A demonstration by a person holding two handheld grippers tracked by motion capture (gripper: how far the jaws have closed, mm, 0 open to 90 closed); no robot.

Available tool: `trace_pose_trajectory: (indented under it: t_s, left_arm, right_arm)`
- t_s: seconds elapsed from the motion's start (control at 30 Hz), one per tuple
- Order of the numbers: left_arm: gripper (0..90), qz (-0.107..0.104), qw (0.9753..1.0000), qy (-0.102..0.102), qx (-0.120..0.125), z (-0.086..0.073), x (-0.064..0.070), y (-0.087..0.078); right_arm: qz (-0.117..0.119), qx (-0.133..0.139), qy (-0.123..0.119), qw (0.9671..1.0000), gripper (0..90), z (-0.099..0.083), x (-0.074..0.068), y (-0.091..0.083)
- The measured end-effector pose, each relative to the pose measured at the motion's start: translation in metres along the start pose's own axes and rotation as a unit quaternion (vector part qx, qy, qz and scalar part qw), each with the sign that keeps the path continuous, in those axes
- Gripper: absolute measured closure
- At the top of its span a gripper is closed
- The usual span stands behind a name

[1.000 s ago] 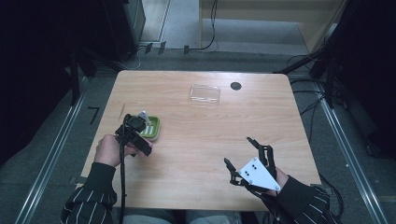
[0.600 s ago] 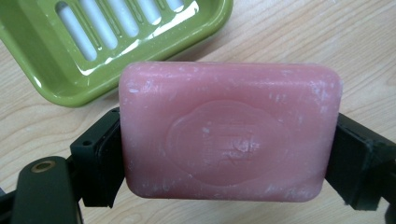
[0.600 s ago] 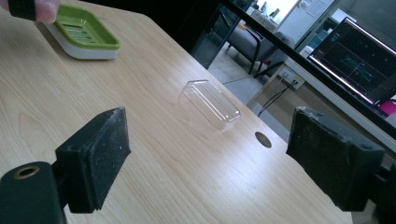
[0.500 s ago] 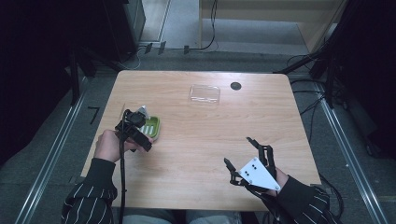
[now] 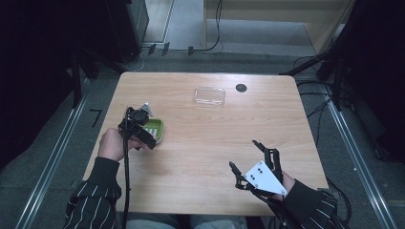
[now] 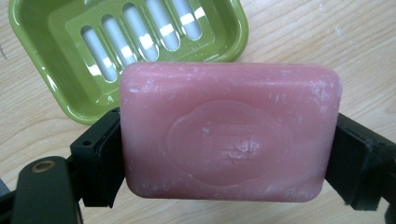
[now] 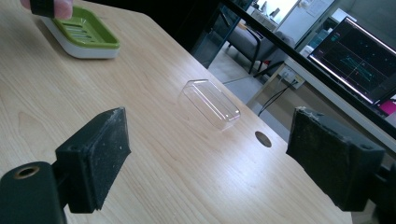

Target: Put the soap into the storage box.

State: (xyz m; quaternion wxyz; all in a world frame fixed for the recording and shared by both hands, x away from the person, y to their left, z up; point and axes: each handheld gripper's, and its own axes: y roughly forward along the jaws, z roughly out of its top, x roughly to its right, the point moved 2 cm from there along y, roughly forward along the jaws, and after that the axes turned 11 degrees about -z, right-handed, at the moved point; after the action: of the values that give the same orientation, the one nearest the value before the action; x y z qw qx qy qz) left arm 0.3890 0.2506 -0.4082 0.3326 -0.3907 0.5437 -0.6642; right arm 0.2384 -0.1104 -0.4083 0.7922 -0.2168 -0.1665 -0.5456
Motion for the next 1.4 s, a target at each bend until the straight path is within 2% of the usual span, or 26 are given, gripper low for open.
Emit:
trace_pose_trajectory:
  t_s: [0.3, 0.97, 1.4]
  left_arm:
    - [13.9, 0.003, 1.0000, -0.004, 0.006, 0.005, -0.005, -0.001]
    - [13.9, 0.011, 0.9992, -0.033, 0.022, 0.018, -0.018, -0.001]
    - [13.9, 0.016, 0.9987, -0.043, 0.020, 0.030, -0.022, 0.005]
  right_arm:
    - [-0.004, -0.005, 0.001, 1.0000, 13.2, -0.002, 0.001, -0.002]
    - [-0.014, -0.010, -0.001, 0.9999, 13.2, -0.005, 0.005, -0.007]
    - [-0.020, -0.014, 0.003, 0.9997, 13.2, -0.007, 0.008, -0.010]
